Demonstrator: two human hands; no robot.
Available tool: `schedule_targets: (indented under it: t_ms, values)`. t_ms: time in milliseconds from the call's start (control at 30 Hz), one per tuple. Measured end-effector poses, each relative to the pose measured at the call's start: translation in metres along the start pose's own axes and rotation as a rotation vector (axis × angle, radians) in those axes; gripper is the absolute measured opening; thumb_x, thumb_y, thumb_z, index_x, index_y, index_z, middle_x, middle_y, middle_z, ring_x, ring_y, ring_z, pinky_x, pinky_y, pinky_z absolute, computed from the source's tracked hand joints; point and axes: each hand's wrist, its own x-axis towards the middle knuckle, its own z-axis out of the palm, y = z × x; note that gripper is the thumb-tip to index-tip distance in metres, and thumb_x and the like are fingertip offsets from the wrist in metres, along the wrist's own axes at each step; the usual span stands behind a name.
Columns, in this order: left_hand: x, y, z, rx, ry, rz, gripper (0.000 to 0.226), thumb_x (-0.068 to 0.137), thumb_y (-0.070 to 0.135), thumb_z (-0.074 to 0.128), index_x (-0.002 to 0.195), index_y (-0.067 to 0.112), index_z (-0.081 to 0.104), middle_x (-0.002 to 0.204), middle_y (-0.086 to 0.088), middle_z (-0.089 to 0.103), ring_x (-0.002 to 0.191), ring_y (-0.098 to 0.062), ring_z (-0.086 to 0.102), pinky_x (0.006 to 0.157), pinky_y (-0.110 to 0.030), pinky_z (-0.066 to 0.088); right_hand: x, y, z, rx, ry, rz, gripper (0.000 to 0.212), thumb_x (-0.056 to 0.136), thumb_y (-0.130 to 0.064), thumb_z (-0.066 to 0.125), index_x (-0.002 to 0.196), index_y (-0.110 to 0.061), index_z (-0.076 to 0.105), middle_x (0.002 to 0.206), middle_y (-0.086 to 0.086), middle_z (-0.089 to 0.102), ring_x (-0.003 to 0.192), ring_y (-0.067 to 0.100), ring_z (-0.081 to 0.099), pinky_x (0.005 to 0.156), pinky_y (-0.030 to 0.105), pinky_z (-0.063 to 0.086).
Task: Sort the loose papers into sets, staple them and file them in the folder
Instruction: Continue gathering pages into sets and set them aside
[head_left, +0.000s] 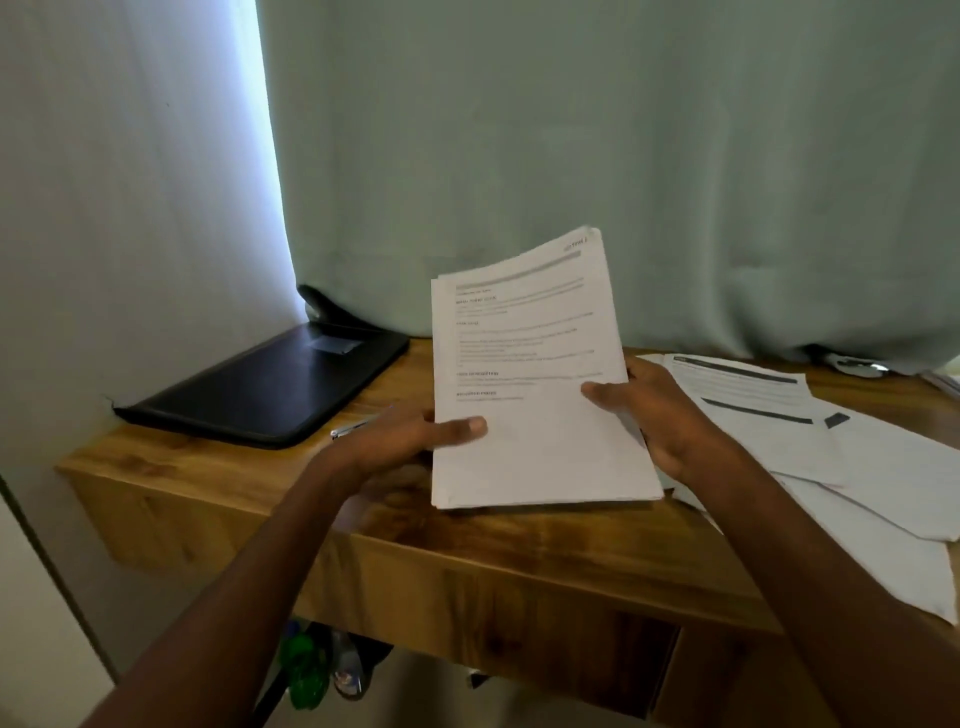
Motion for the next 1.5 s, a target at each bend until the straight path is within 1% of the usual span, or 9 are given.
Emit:
schedule_targets:
  t_ms: [133,233,367,500,767,967,1200,1333,1500]
  values:
    - [0.051,0.002,0.003,-0.356,0.29,0.035,0.035,0.098,0.022,0.069,0.132,0.015,0.064,0.124,-0.009,0.074,0.111,-0.029,0.073,0.096,-0.049,0.058,0.005,0.018,-0.015,-0.013,-0.112,0.056,0.039,0.09,0.002,0.07,0.126,-0.014,0.067,0.119,0.005,0.075,0.104,0.026,0.074,0.085,0.039,0.062]
    - [0.082,0.001,0.007,-0.476,0.323,-0.006,0.029,0.102,0.014,0.062,0.13,0.007,0.063,0.123,-0.017,0.073,0.108,-0.035,0.073,0.091,-0.05,0.06,0.009,0.028,-0.022,-0.065,-0.17,0.073,0.036,0.092,-0.011,0.073,0.126,-0.02,0.068,0.117,-0.001,0.076,0.104,0.022,0.075,0.086,0.037,0.061]
    - [0.11,-0.003,0.022,-0.489,0.242,-0.017,0.032,0.1,0.021,0.063,0.128,0.005,0.065,0.118,-0.017,0.075,0.103,-0.036,0.075,0.077,-0.042,0.063,0.034,0.025,-0.035,0.059,-0.066,0.09,0.033,0.095,-0.023,0.073,0.127,-0.017,0.068,0.115,0.004,0.077,0.103,0.026,0.075,0.095,0.045,0.058]
    - [0.132,-0.004,0.037,-0.498,0.293,0.028,0.038,0.101,0.036,0.064,0.122,0.005,0.069,0.117,-0.017,0.075,0.105,-0.037,0.074,0.086,-0.048,0.061,0.062,0.023,-0.042,0.052,0.0,0.135,0.034,0.095,-0.016,0.072,0.127,-0.008,0.068,0.111,0.009,0.077,0.099,0.03,0.076,0.097,0.05,0.057]
    - [0.143,-0.02,0.041,-0.473,0.387,0.045,0.024,0.101,0.029,0.066,0.117,0.011,0.072,0.11,-0.01,0.078,0.099,-0.032,0.077,0.075,-0.042,0.064,0.089,0.046,-0.049,0.117,0.03,0.092,0.034,0.089,-0.012,0.077,0.123,-0.012,0.07,0.11,0.007,0.078,0.098,0.032,0.076,0.091,0.051,0.059]
    - [0.131,-0.012,0.051,-0.528,0.203,-0.004,0.04,0.102,0.033,0.062,0.133,0.009,0.064,0.126,-0.014,0.073,0.113,-0.036,0.071,0.09,-0.049,0.061,0.084,0.044,-0.055,0.208,0.099,0.067,0.034,0.09,-0.007,0.075,0.123,-0.011,0.071,0.11,0.009,0.078,0.101,0.034,0.075,0.092,0.053,0.058]
    - [0.108,-0.002,0.066,-0.41,0.117,0.007,0.033,0.095,0.02,0.069,0.127,0.012,0.067,0.121,-0.01,0.075,0.11,-0.033,0.073,0.082,-0.041,0.064,0.052,0.028,-0.06,0.342,0.228,0.018,0.032,0.092,-0.002,0.071,0.123,-0.006,0.07,0.11,0.012,0.077,0.094,0.031,0.076,0.077,0.041,0.062]
    - [0.111,0.018,0.082,-0.332,0.208,0.139,0.027,0.09,0.02,0.07,0.115,0.012,0.073,0.115,-0.009,0.077,0.099,-0.024,0.077,0.071,-0.025,0.061,0.022,0.007,-0.081,0.297,0.203,-0.003,0.036,0.092,-0.009,0.074,0.127,-0.004,0.069,0.117,0.014,0.075,0.106,0.032,0.073,0.096,0.047,0.057]
    - [0.135,0.06,0.127,-0.337,0.197,0.249,0.036,0.096,0.02,0.068,0.132,0.016,0.066,0.123,-0.004,0.075,0.107,-0.027,0.074,0.087,-0.044,0.059,-0.03,-0.006,-0.133,0.079,0.17,-0.019,0.038,0.089,-0.019,0.079,0.126,-0.019,0.069,0.115,-0.001,0.077,0.103,0.02,0.075,0.089,0.041,0.061]
